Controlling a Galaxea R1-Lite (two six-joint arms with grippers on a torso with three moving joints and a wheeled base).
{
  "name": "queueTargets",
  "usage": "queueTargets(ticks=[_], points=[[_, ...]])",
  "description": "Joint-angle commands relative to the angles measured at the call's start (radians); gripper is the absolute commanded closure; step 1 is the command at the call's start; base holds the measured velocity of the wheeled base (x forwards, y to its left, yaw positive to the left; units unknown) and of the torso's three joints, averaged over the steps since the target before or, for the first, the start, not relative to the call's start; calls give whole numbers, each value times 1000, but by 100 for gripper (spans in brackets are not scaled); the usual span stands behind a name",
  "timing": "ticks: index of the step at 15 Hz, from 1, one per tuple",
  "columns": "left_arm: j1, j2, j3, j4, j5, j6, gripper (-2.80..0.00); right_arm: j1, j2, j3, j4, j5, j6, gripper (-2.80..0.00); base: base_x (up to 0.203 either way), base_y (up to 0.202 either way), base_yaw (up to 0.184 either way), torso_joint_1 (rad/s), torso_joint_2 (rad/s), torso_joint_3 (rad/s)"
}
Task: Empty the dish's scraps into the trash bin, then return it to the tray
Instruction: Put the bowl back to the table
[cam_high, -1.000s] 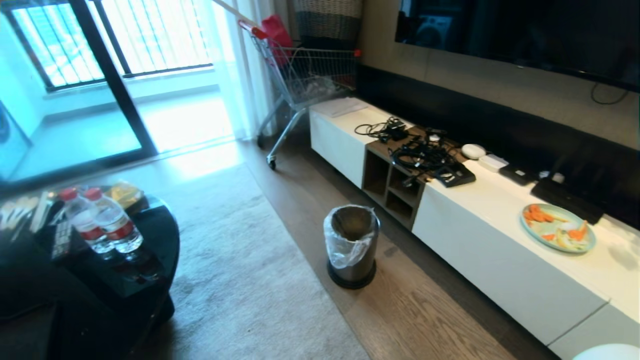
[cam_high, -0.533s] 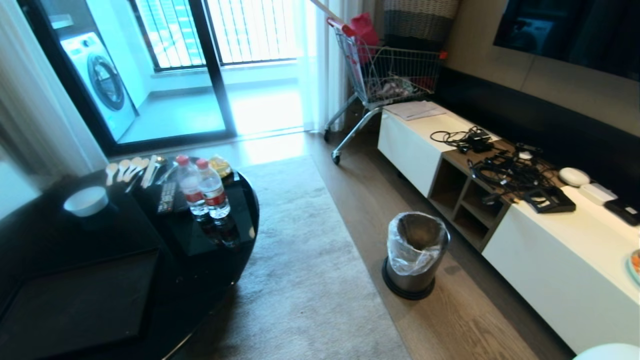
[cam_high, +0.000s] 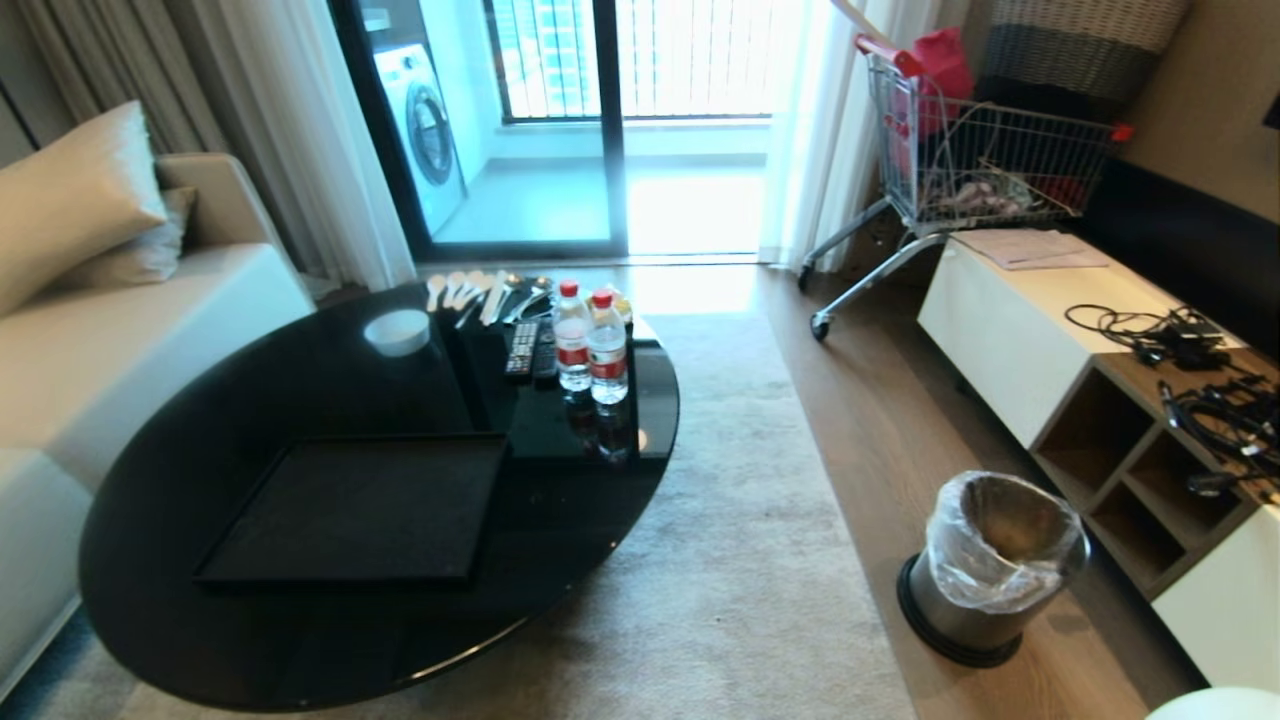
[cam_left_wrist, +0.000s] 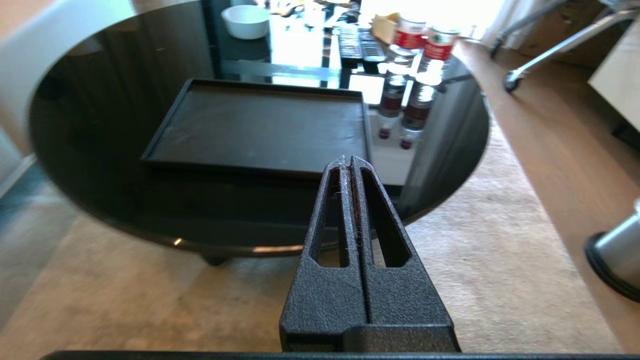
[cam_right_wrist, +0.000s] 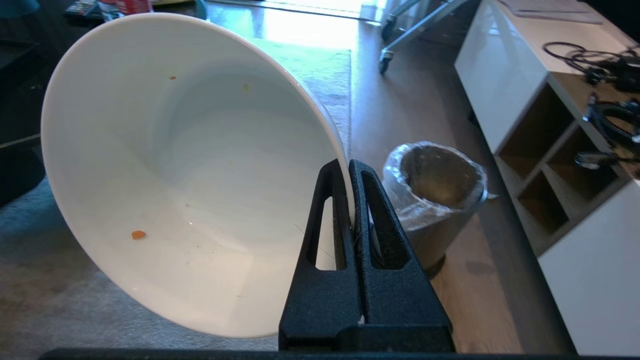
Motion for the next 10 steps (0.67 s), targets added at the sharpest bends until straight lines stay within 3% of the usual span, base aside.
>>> queueTargets(ticks=[1,10], points=[[0,0,0,-1,0,-1,0,0,1,0,0,1,-1,0,-1,-9,167,-3,0,5],[0,0,0,-1,0,-1,0,0,1,1,-1,2,-3,0,0,-9,166,1,3,2]])
